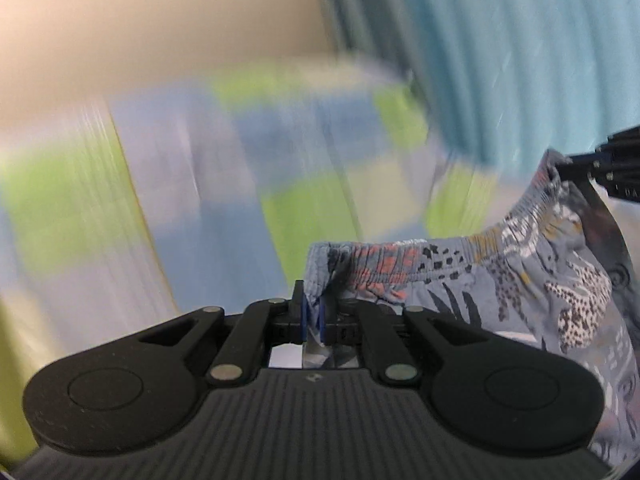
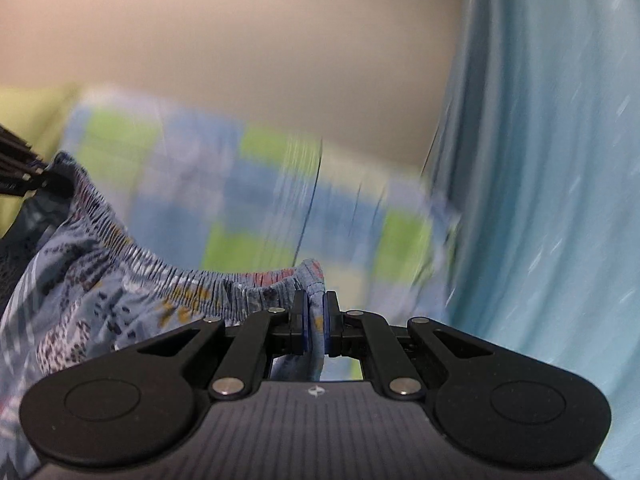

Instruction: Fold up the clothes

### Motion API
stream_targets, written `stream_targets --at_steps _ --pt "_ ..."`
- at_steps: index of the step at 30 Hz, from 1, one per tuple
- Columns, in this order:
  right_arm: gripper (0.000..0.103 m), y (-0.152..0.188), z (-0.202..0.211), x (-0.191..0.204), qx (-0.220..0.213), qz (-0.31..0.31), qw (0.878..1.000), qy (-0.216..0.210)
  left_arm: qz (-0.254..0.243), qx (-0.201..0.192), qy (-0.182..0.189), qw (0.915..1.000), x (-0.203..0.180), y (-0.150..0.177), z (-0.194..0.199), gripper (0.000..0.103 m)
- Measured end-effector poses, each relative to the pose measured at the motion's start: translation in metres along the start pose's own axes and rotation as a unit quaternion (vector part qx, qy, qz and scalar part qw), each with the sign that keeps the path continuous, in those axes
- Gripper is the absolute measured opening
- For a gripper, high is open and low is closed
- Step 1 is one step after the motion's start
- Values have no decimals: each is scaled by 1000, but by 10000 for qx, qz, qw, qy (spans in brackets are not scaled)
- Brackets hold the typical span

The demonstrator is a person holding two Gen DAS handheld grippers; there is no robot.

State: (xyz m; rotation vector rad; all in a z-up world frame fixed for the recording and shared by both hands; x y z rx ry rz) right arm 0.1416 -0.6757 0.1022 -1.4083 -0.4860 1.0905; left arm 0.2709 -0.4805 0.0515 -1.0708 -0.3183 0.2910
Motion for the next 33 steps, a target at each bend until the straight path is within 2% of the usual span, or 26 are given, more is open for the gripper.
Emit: stream_targets --at_steps 4,6,8,10,12,15,17,22,25,29,33 --pt "6 78 -117 45 857 218 9958 -250 449 850 52 9954 33 85 -98 4" --pt "6 121 -153 67 1242 356 9910 -348 542 1162 -13 9918 42 112 -127 4" --pt "7 156 -170 79 1571 451 9855 -467 582 1262 -131 9902 48 125 -132 8" --pt "17 173 -175 78 1759 341 9824 -536 630 1261 -261 9897 57 132 -128 17" --pt "19 177 -163 62 1785 17 9828 -484 727 1220 -359 9892 62 133 -118 18" --pt "23 181 -132 32 1859 -419 9806 -466 811 1171 -302 9893 55 135 -89 26" --pt "30 189 -100 10 1939 -547 9785 -447 771 1231 -229 9891 47 137 -78 28" --pt "42 227 -16 -40 2199 -853 9709 -418 867 1404 31 9863 17 177 -4 31" --pt "42 259 31 -60 2409 -1116 9629 -487 1166 1473 261 9819 -3 209 33 33" --pt "42 301 75 -63 2764 -1609 9445 -749 1195 1629 454 9783 -32 240 70 34" --pt "42 324 86 -57 2962 -1837 9338 -808 1206 1778 662 9744 -53 254 85 35"
Point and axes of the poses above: each gripper's, at about its wrist camera, not at the fingertips, and z roughly against the way its jaws point, x to its left, y to its underside, the point moved 10 cm from there along -z, roughly the way its jaws point, and after that the axes turned 15 degrees about y, right-handed, at the moved point
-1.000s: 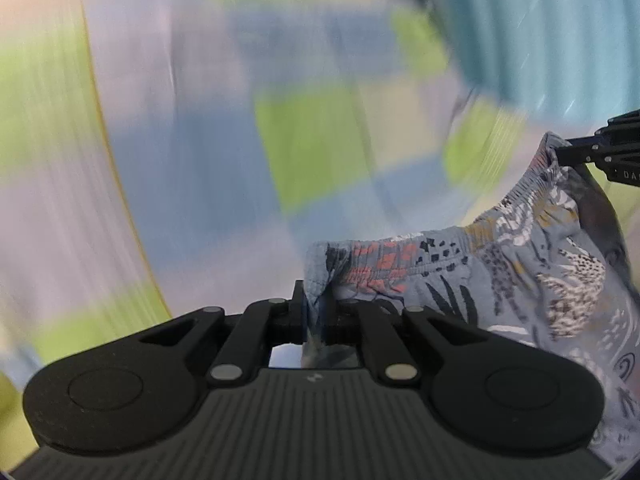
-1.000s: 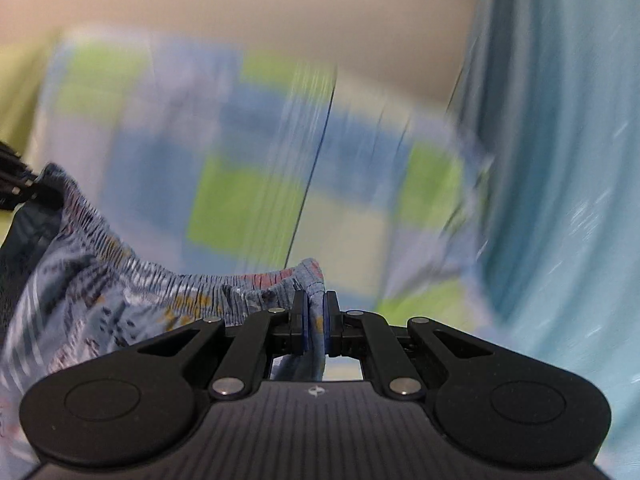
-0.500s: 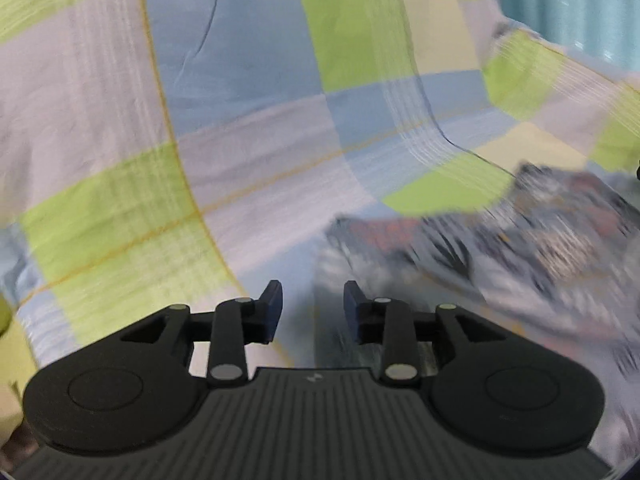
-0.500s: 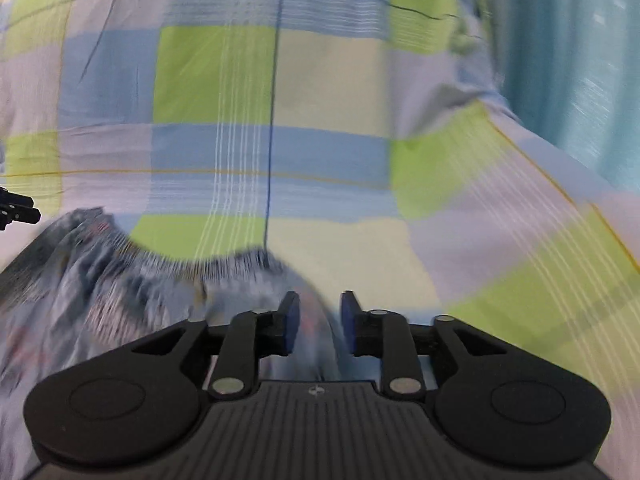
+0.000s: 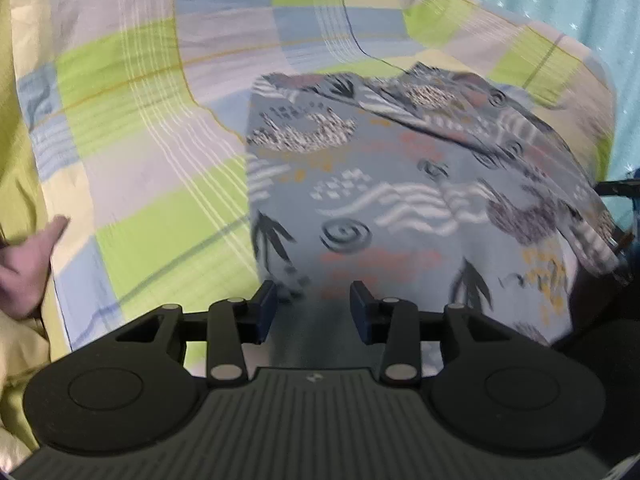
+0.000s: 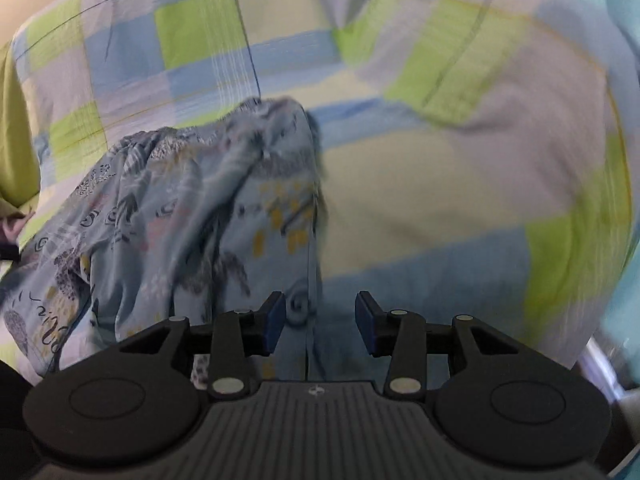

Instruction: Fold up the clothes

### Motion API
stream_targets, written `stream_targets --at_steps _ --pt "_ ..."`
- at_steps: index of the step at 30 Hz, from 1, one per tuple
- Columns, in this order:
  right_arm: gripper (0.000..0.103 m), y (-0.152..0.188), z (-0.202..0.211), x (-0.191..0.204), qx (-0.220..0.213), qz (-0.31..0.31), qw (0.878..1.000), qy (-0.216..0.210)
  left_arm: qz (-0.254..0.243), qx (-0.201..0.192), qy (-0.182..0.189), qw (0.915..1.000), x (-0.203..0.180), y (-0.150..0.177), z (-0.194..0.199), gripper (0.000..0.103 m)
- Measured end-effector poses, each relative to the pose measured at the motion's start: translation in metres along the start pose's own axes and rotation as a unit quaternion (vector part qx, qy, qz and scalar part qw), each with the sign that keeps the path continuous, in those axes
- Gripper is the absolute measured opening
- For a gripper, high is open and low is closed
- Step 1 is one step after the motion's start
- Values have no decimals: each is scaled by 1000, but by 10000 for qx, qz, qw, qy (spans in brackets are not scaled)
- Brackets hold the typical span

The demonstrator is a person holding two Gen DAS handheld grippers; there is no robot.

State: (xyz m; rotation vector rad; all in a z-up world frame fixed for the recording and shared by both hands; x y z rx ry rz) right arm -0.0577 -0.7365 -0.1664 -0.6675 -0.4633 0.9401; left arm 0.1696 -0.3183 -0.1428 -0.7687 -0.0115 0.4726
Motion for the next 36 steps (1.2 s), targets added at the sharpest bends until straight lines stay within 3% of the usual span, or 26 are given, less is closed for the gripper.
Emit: stream_targets --at_steps 3,5,6,7,9,14,16,19,24,27,31,33,36 --pt "42 6 -6 -2 117 -333 9994 -71 -19 119 51 9999 -7 9 -1 36" --pt "29 9 -7 1 238 -496 9981 -270 -39 171 45 9998 -8 13 -2 36" --pt "10 12 -7 3 280 -497 9978 -324 -44 185 29 9998 -8 15 -3 36" --pt "2 13 -6 4 275 -394 9984 -292 -44 189 22 9998 -9 16 -4 36" --pt "0 11 1 4 159 -138 9997 -113 -57 206 18 9998 -10 17 -3 37" --pt "0 -18 23 -36 -409 -106 9947 935 -80 253 39 9996 -10 19 -3 37" --pt "0 -21 19 -51 -383 -115 9905 1313 -78 248 38 9997 -10 20 -2 37" --pt "0 -19 8 -59 -225 -1 9878 1541 -101 280 -29 9996 -9 23 2 37" --pt "0 -38 14 -69 -737 558 9665 2395 -19 329 -73 9994 0 29 15 37" --pt "0 -46 15 -86 -639 209 9701 2334 59 403 -11 9992 3 35 19 37" --pt "11 -42 19 -66 -651 360 9767 2014 153 425 80 9989 3 42 18 32" --pt "18 -37 20 -53 -664 440 9791 1874 234 392 179 9988 2 42 18 22" --pt "19 -32 20 -34 -606 369 9835 1666 240 360 205 9989 1 41 20 3"
Point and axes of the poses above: each gripper's, at about its wrist camera, not at the fingertips, and z roughly against the way its jaws point, x to its left, y to its underside, the point moved 10 cm from there along -z, roughly the way its jaws point, and after that the axes turned 15 degrees about y, right-handed, at the moved point
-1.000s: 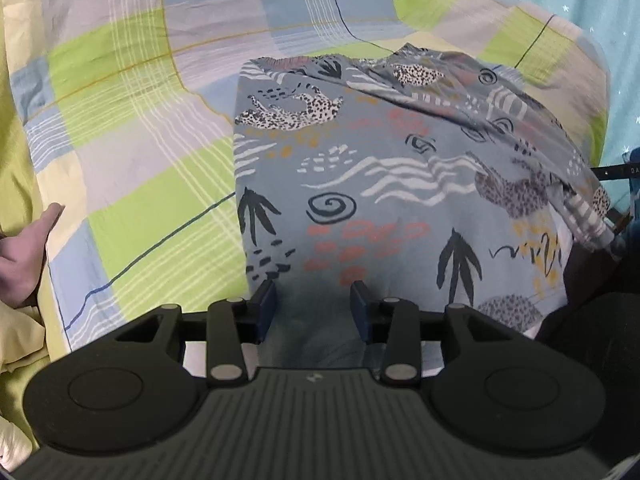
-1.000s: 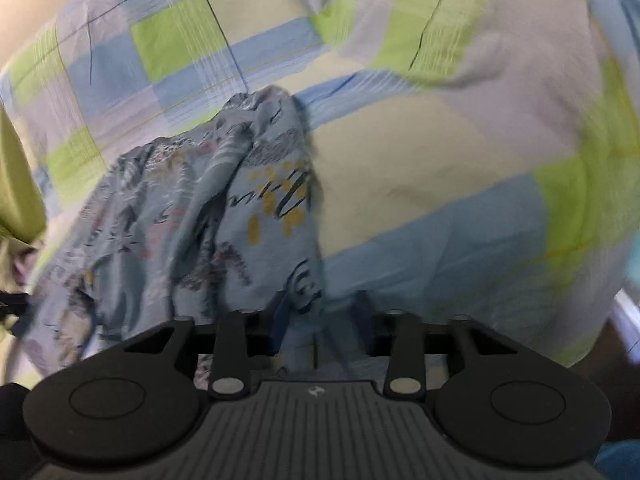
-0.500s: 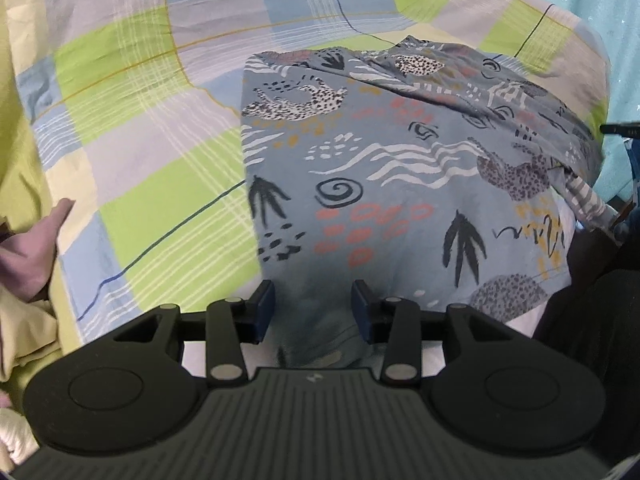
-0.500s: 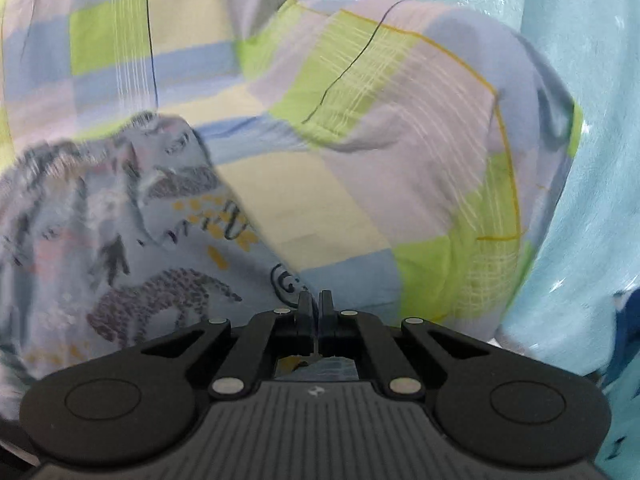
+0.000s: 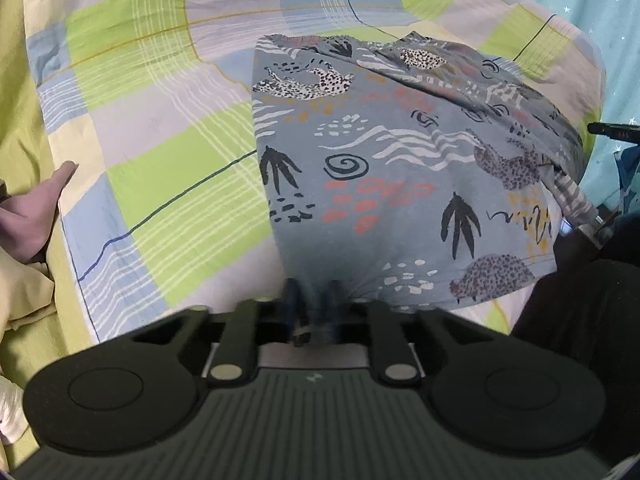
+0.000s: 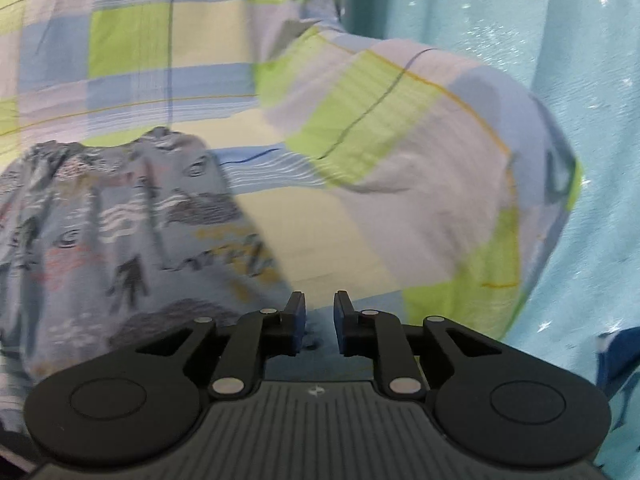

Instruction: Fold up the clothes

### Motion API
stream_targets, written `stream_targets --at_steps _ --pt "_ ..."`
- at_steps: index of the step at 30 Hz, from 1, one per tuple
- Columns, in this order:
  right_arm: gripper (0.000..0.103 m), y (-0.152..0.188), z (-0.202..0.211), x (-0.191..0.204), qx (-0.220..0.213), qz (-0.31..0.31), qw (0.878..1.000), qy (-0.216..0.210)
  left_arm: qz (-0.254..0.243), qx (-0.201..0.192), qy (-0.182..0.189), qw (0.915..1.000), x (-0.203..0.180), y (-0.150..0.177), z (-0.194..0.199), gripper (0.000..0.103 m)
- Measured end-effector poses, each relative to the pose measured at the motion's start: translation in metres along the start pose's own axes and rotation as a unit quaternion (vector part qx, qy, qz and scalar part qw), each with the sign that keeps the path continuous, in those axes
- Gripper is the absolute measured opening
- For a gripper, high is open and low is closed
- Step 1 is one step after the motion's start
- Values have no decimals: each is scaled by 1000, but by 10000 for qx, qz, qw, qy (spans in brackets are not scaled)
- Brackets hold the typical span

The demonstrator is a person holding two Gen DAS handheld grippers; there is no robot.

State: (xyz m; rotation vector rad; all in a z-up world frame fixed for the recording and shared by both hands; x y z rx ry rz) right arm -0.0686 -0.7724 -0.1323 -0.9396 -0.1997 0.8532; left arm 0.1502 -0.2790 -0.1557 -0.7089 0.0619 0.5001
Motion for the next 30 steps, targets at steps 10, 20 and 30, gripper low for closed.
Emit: stream_targets --at_steps 10,20,30 --pt "31 2 12 23 125 -43 9992 -372 -88 -53 -684 9976 29 5 22 0" --pt "33 -1 58 90 296 514 9856 -1586 -190 19 -942 9954 35 2 27 7" --pt "43 21 108 172 149 1942 9589 -2065 -482 -440 -613 9960 -1 -14 49 12"
Point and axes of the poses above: each gripper's, at about its wrist camera, not at the fingertips, and z roughly against the way its jaws point, x to its left, y to its underside, the point moved 10 cm from there along -z, roughly the way its jaws point, and after that the axes turned 15 degrees about y, right-handed, at the moved point
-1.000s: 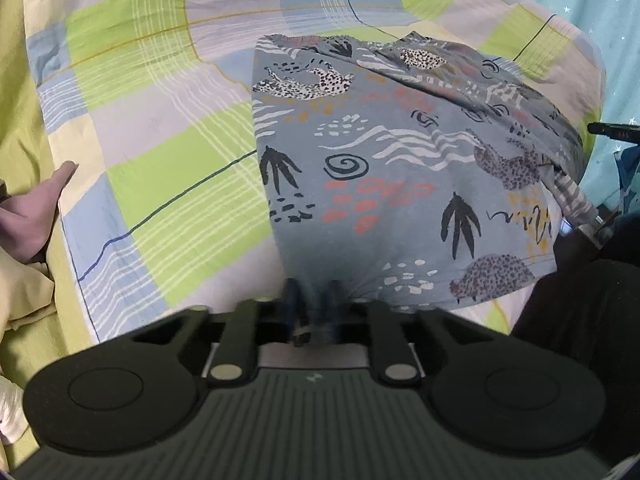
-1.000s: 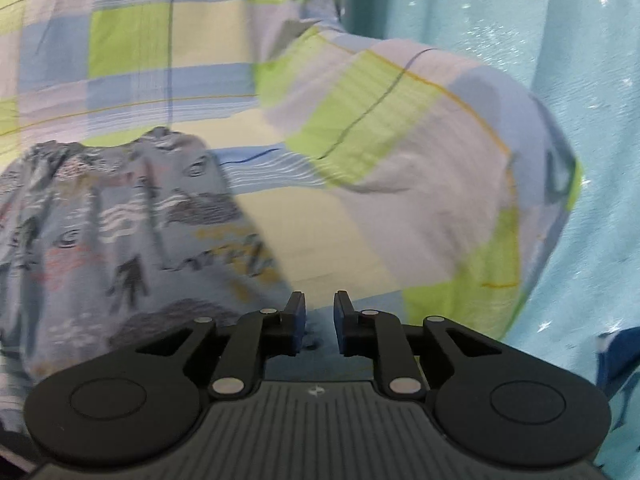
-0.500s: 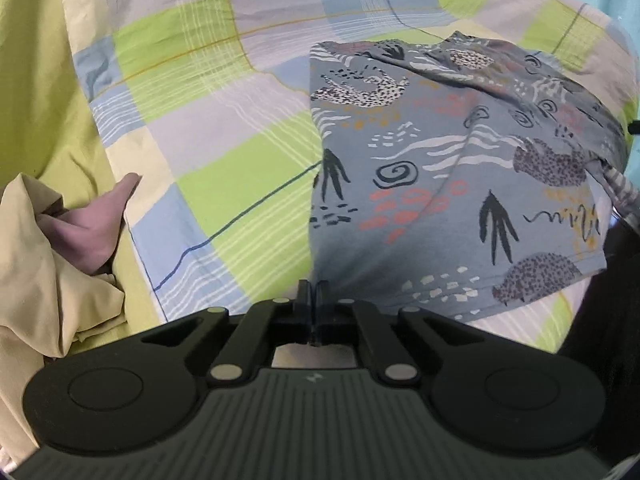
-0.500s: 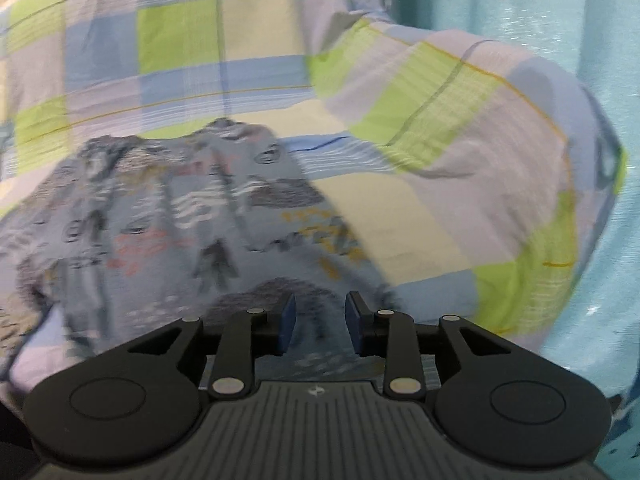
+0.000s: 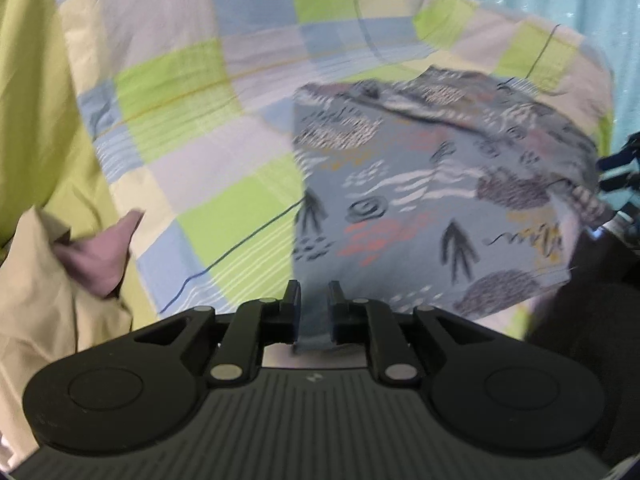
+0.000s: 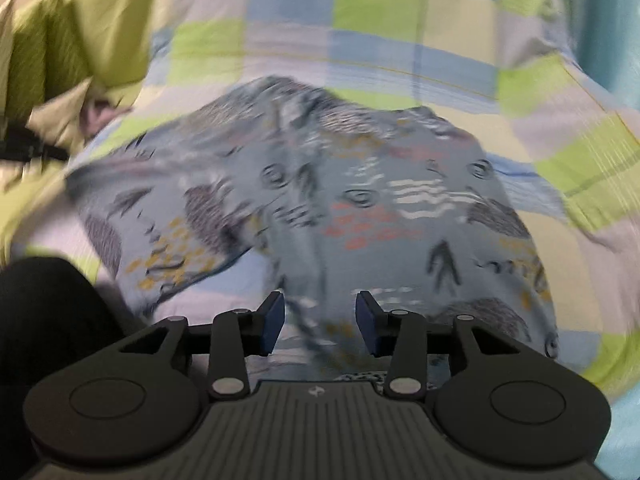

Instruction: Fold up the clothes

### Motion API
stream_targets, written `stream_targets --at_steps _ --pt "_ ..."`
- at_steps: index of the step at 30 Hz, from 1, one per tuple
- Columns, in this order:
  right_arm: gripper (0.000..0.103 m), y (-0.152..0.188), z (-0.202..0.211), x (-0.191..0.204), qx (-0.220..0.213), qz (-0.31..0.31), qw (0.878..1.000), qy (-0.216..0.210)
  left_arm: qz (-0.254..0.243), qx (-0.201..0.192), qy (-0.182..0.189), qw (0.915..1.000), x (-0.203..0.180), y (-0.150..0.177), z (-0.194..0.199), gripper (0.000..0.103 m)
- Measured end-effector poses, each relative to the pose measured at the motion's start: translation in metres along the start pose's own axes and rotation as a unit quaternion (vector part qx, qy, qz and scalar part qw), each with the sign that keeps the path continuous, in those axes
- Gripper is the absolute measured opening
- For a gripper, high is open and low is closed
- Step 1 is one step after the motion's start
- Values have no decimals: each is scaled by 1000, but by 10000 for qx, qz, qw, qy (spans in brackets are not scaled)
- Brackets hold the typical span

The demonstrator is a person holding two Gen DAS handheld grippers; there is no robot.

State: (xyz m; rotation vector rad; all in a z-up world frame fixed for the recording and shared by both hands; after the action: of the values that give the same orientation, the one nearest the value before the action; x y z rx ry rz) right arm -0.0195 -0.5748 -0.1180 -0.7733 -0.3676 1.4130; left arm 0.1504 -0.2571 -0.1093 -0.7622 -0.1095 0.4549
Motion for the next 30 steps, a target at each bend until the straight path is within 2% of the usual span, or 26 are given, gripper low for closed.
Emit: stream_targets --at_steps 3,5,8,11,14,18,22,25,30 --pt "41 2 -9 24 -7 125 9999 -118 -33 -81 107 9999 -8 -6 -1 12" --pt "37 5 -20 36 81 348 9994 -45 -44 -108 110 9999 -9 -8 0 12" --pt "14 10 -40 40 126 620 9973 372 -11 -171 167 9997 -10 -9 3 12" --pt "4 10 -38 40 81 516 9977 443 -32 -170 157 9997 -9 -6 6 12" --pt "8 15 -24 63 10 983 9949 229 3 -176 160 9997 -9 -3 8 12" --pt "13 14 -17 52 73 492 9985 217 -10 -149 163 9998 -12 -1 13 13" --pt "16 9 -4 52 -65 409 9989 234 -90 -123 121 9998 -13 -2 22 15" --pt "18 11 -8 55 136 347 9992 129 -94 -130 93 9998 -14 -5 33 16" --pt "23 9 15 60 -20 81 10000 39 -300 -140 -26 9994 -22 -10 55 20"
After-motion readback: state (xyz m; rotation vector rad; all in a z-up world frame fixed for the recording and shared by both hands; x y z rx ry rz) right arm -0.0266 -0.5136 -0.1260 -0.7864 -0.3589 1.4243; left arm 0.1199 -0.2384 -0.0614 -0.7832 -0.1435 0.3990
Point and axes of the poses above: each gripper's, at about its wrist camera, not at the fingertips, and z roughly against the way its jaws point, x to its left, y to its underside, the point moved 10 cm from there along -z, roughly the way its jaws point, and after that the axes turned 15 degrees about y, right-handed, at the moved point
